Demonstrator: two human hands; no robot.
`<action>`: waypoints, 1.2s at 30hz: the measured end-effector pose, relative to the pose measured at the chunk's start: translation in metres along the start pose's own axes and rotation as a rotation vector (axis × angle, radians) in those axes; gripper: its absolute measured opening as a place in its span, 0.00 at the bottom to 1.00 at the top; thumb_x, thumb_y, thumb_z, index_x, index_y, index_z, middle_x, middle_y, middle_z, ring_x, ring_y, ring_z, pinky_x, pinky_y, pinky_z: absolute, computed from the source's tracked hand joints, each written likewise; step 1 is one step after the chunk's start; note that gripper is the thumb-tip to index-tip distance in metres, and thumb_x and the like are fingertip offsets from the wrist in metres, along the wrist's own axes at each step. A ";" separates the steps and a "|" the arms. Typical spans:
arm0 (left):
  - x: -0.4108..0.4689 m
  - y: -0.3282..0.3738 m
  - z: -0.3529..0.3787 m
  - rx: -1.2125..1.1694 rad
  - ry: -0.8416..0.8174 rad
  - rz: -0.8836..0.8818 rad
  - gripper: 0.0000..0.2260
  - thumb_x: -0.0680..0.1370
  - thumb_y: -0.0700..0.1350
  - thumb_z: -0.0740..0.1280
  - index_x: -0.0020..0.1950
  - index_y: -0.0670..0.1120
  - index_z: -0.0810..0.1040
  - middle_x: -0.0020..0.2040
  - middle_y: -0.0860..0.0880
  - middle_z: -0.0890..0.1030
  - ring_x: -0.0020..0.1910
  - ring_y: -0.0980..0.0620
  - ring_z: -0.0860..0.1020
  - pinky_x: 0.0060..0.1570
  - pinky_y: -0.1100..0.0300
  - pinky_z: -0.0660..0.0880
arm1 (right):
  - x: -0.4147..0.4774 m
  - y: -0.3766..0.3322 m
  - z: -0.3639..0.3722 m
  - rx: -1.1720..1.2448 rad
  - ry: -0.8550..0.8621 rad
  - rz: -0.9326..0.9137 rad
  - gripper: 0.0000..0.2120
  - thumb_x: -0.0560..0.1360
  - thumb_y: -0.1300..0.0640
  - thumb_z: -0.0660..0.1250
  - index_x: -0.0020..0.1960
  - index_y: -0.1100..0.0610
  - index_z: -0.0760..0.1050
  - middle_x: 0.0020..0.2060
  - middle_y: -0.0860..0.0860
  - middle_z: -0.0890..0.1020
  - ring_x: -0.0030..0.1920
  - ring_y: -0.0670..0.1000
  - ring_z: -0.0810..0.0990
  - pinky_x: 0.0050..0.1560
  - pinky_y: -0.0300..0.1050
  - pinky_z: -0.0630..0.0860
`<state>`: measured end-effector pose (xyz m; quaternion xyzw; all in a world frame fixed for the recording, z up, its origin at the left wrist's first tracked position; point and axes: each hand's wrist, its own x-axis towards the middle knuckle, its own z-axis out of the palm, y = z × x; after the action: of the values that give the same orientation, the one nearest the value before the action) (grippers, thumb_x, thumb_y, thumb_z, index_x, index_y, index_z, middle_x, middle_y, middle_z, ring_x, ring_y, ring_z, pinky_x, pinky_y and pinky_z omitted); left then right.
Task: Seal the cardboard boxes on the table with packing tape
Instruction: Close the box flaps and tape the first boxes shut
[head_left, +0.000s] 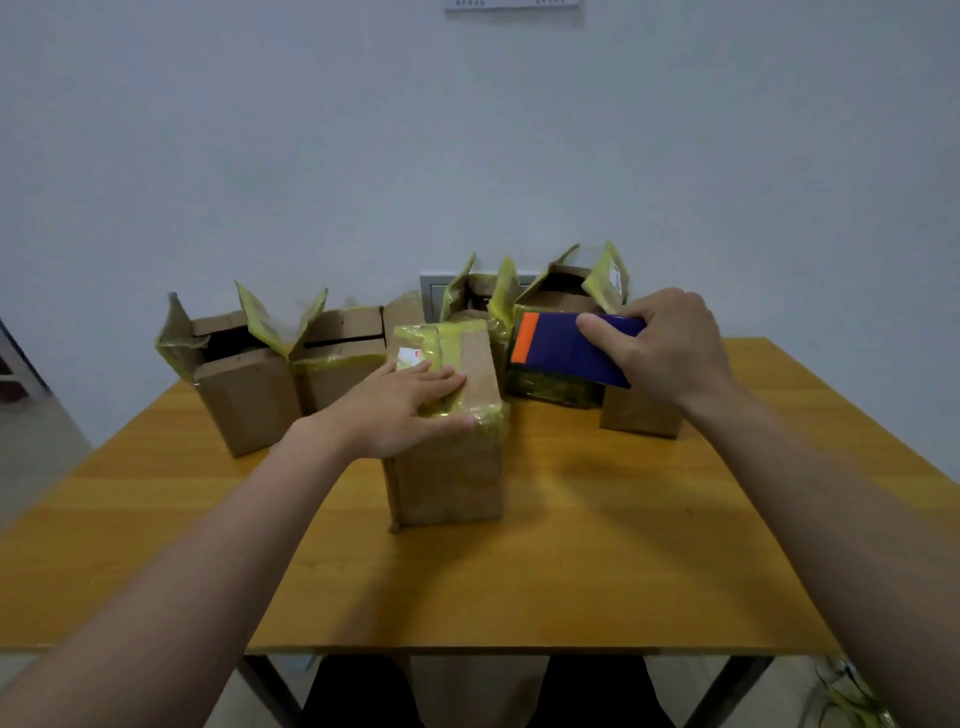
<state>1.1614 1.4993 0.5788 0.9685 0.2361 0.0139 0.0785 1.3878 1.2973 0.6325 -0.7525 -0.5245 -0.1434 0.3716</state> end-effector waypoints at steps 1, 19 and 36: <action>-0.003 -0.003 -0.004 -0.049 -0.013 0.010 0.41 0.73 0.80 0.52 0.82 0.63 0.58 0.83 0.60 0.56 0.83 0.55 0.48 0.82 0.44 0.44 | 0.003 -0.006 0.004 0.068 0.023 0.005 0.22 0.76 0.38 0.66 0.31 0.52 0.77 0.26 0.51 0.79 0.30 0.50 0.79 0.31 0.47 0.74; -0.017 -0.020 0.033 -0.510 0.969 0.227 0.25 0.86 0.52 0.62 0.31 0.47 0.84 0.30 0.54 0.82 0.30 0.59 0.80 0.28 0.51 0.76 | 0.038 -0.056 0.101 0.679 0.103 0.202 0.22 0.81 0.48 0.67 0.31 0.58 0.77 0.22 0.43 0.77 0.27 0.41 0.76 0.30 0.35 0.69; 0.004 -0.050 0.050 -1.199 1.068 -0.253 0.04 0.74 0.42 0.68 0.45 0.43 0.80 0.42 0.47 0.81 0.43 0.50 0.79 0.45 0.55 0.76 | 0.038 -0.076 0.135 1.047 0.199 0.518 0.20 0.83 0.50 0.64 0.35 0.55 0.80 0.24 0.43 0.79 0.28 0.39 0.77 0.31 0.30 0.72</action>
<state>1.1451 1.5381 0.5211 0.5905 0.3017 0.5891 0.4617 1.3114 1.4317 0.5947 -0.5553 -0.2875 0.1599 0.7638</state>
